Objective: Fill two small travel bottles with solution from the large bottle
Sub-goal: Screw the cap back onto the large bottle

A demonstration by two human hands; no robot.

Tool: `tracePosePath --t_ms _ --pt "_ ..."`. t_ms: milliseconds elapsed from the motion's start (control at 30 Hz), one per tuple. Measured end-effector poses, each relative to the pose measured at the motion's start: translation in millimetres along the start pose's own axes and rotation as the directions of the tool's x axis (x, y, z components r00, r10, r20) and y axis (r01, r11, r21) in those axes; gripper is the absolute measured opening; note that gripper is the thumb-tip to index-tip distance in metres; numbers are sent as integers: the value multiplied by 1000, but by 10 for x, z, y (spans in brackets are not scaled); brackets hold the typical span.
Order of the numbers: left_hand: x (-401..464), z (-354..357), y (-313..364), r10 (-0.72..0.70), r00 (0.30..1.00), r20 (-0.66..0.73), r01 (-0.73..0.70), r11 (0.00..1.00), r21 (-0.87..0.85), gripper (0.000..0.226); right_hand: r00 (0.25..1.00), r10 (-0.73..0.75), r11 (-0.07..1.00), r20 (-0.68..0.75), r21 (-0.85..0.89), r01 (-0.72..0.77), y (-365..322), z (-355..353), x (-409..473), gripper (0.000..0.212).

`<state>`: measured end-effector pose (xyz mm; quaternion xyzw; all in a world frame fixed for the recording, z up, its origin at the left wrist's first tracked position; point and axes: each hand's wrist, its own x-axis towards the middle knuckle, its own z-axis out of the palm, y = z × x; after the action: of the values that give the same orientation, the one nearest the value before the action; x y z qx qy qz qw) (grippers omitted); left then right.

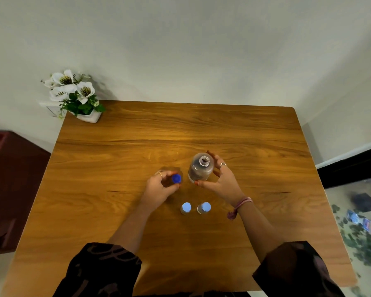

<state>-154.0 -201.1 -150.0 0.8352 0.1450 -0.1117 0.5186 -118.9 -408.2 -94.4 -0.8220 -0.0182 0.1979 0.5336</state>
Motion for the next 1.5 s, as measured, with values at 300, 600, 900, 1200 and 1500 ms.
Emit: tracePosePath --t_ms 300,600,900,1200,1500 --pt "-77 -300 525 140 990 31 -105 855 -508 49 999 15 998 -38 58 -13 14 39 61 84" --pt "-173 -651 1296 355 935 12 -270 732 -625 48 976 -182 979 -121 71 192 -560 -128 -40 74" --pt "-311 -982 1951 501 865 12 -393 694 -603 35 926 -344 937 -152 -1 348 -1229 -305 -199 68" --pt "-514 -1294 2399 594 803 -48 -544 697 -468 34 850 -494 869 -181 -105 483 -1779 -433 -363 68" --pt "-716 -1525 2765 674 738 3 -669 733 -125 34 851 -479 877 -214 -65 477 -1944 -408 -455 71"
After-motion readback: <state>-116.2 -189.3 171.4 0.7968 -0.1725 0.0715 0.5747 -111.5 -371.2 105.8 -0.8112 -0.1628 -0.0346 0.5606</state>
